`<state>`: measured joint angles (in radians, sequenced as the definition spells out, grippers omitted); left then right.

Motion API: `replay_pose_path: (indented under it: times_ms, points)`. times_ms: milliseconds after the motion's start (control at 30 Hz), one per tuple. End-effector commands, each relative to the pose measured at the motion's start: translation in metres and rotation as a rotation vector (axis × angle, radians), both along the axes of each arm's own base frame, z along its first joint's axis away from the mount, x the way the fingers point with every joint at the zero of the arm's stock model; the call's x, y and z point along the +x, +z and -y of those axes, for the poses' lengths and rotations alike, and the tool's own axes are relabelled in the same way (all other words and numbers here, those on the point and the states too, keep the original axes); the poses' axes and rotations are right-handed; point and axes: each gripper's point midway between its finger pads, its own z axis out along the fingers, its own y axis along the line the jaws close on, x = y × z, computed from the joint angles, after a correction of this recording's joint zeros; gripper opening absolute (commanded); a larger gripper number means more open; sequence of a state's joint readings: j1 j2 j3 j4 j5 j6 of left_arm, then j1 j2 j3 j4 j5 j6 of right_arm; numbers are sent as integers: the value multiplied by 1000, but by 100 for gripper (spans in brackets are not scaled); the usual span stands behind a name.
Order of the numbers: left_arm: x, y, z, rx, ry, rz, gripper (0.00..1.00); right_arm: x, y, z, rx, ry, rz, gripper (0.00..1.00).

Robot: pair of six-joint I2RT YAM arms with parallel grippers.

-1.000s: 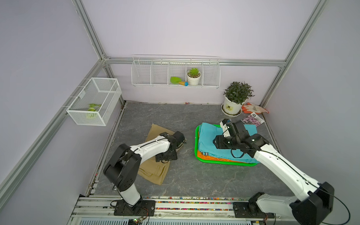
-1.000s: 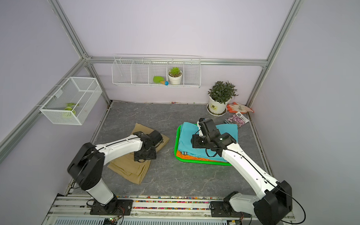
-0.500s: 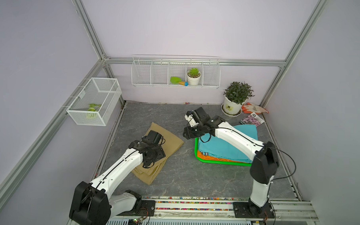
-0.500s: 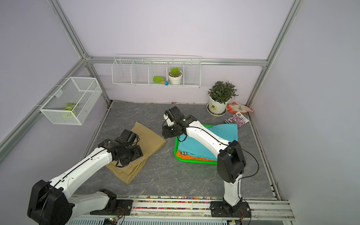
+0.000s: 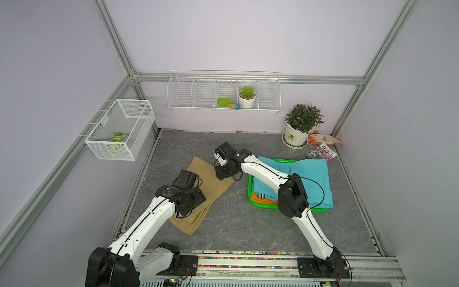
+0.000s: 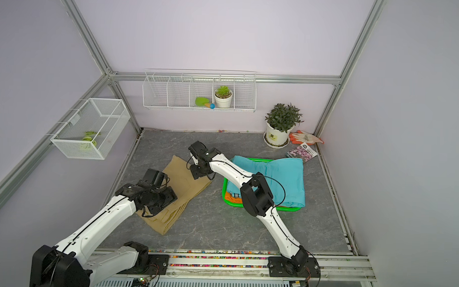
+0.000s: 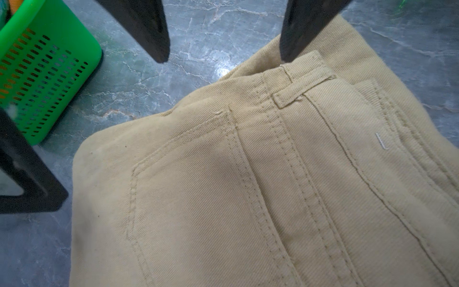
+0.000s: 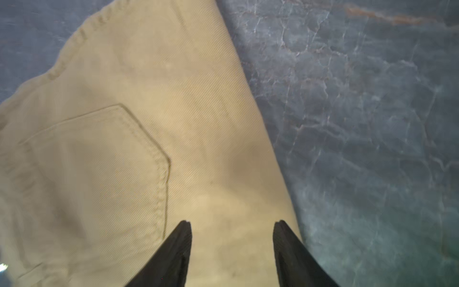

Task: Put the folded long pants in the basket
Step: Adjust the long pant at the center of the board, then pick up the long pant at the center of the board.

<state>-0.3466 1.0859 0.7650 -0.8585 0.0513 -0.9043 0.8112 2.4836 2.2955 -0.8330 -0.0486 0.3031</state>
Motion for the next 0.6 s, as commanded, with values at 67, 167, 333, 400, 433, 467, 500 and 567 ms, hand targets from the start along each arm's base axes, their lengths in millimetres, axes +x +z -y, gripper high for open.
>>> replay_pose_path:
  times_ms: [67, 167, 333, 400, 433, 467, 500, 567]
  points:
    - [-1, 4, -1, -11, 3, 21, 76, 15, -20, -2, -48, 25, 45, 59]
    - [-4, 3, 1, -20, -6, 8, 76, 19, -28, -7, -50, 30, 40, 59]
    - [-8, 11, 10, -72, -31, 5, 75, 22, -35, -10, -38, 20, 35, 61]
    - [-9, 13, 8, -67, -30, 13, 76, 23, -43, -7, -49, 13, 25, 61]
    - [-9, 13, 7, -65, -31, 14, 76, 23, -46, -5, -57, 8, 16, 61]
    - [-10, 12, 6, -62, -29, 15, 76, 22, -49, -3, -62, 3, 8, 61]
    - [-10, 12, 6, -61, -31, 16, 76, 22, -50, 0, -70, -5, 0, 61]
    - [-13, 11, 8, -70, -35, 9, 76, 23, -50, 6, -89, -20, -2, 61]
